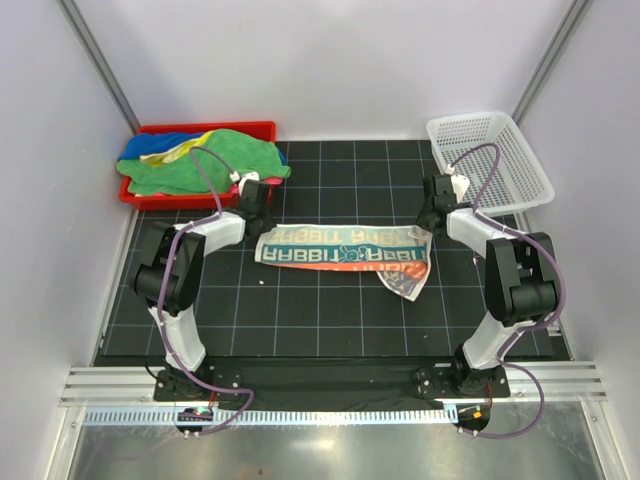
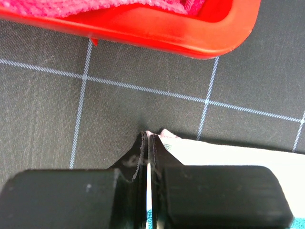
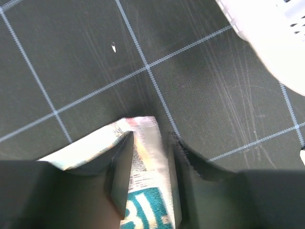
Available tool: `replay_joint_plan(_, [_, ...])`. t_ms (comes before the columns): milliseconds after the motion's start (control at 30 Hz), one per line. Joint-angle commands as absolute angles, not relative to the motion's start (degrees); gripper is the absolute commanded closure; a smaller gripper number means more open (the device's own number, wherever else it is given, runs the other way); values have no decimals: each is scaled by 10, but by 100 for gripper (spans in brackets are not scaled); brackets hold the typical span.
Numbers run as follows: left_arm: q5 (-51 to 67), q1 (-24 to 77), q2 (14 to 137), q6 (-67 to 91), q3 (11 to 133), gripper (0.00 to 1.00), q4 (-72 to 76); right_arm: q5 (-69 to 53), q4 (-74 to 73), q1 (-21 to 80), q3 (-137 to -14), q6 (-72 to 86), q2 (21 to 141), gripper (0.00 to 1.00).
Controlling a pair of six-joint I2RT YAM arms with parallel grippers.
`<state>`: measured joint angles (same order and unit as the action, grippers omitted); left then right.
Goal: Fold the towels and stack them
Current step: Flatten out the crumpled towel
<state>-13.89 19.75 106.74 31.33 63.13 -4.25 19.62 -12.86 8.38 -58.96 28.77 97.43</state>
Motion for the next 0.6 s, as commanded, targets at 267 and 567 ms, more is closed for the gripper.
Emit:
replay_joint_plan(267, [-120, 197, 996, 318, 612, 100, -53, 203, -119, 80, -599, 285, 944, 97])
replay_joint_plan(567, [-124, 225, 854, 330, 538, 100, -71, 149, -106, 89, -528, 290, 809, 99])
